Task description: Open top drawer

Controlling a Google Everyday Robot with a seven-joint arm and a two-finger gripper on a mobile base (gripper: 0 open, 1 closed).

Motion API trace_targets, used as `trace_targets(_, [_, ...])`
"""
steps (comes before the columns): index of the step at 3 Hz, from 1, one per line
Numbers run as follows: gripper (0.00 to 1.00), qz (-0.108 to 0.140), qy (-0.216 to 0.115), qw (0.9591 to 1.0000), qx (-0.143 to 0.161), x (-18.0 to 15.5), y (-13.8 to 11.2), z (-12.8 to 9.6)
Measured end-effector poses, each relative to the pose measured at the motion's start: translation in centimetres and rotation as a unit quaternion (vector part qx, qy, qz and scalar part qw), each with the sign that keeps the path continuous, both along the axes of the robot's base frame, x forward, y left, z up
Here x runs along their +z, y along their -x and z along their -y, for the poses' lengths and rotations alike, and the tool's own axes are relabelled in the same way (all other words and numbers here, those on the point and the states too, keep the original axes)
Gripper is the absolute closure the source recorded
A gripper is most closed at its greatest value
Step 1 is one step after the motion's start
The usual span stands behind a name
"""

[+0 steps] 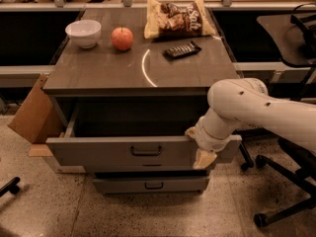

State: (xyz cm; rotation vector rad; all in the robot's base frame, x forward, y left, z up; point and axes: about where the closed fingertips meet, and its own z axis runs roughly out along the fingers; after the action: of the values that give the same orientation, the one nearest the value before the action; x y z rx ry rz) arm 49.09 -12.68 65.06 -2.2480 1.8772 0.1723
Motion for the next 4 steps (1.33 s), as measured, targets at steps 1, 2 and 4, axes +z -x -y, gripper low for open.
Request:
trace_targets(1, [0.73,0.002,0.000,1.0000,-0.005,0.8,1.5,0.2])
trace_targets(2, [0.96,0.004,0.000,1.0000,-0.006,0.9,1.8,0.3])
trace_targets(4, [0.00,0.009,-0.002,1.0000,0.001,1.9,1.6,0.9])
